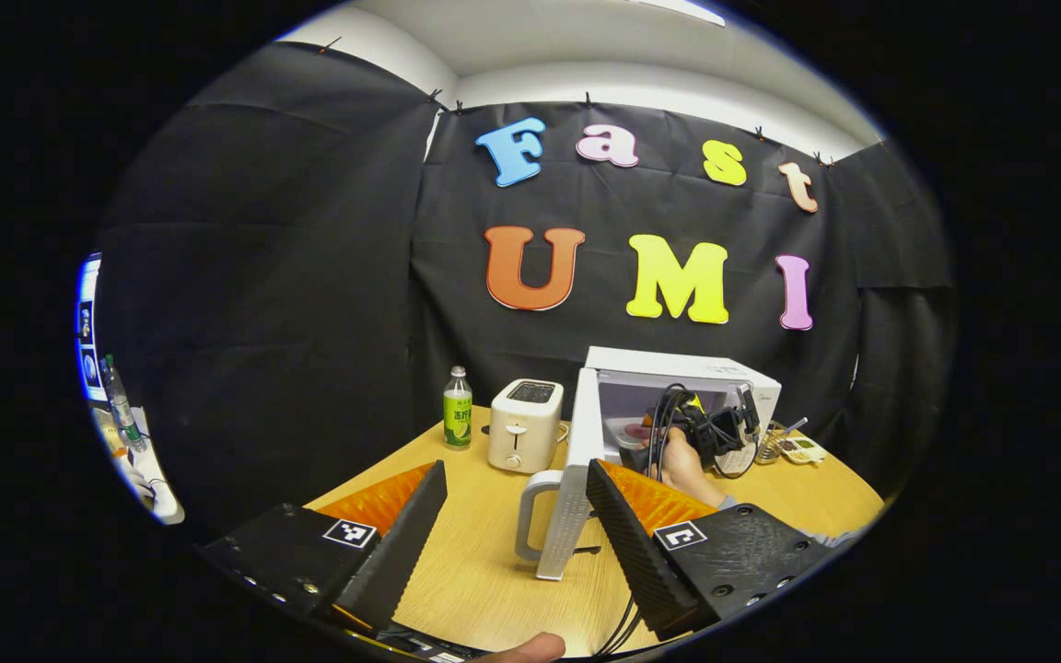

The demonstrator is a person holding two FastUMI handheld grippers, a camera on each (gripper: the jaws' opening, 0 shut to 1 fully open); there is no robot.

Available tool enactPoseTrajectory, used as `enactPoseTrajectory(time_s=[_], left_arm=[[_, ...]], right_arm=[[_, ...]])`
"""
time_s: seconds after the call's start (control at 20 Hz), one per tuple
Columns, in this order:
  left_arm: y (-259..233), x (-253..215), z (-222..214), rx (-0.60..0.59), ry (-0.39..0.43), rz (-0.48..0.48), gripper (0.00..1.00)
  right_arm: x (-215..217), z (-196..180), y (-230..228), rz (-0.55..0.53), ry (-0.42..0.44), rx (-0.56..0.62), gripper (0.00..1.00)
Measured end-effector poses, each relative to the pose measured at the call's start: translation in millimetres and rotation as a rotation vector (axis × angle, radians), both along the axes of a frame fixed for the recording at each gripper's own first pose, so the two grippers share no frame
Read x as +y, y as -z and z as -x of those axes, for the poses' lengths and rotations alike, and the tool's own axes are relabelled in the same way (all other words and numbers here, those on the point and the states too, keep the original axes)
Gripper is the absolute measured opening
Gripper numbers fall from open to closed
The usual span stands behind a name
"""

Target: Open the microwave oven with the left hand, put the food in, and close the microwave oven.

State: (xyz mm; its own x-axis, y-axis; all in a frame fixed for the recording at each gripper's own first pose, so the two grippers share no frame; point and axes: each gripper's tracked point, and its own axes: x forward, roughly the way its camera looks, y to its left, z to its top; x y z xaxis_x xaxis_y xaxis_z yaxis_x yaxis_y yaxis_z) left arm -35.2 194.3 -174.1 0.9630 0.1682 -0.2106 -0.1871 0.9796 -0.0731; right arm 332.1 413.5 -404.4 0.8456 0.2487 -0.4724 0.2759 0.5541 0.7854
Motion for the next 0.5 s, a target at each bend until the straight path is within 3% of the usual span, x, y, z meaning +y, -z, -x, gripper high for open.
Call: enactPoseTrajectory(time_s=[0.1,0.5], left_arm=[[0.8,0.3,2.8,-0.006,-0.001,0.003,0.93],[19.9,31.9,11.7,0.015,-0.075,-0.055,0.94]], right_arm=[[-7.4,3.1,-3.5,0.130,-0.032,-0.036,1.00],[-27.0,28.7,-41.5,0.548,-0.226,-0.214,1.00]])
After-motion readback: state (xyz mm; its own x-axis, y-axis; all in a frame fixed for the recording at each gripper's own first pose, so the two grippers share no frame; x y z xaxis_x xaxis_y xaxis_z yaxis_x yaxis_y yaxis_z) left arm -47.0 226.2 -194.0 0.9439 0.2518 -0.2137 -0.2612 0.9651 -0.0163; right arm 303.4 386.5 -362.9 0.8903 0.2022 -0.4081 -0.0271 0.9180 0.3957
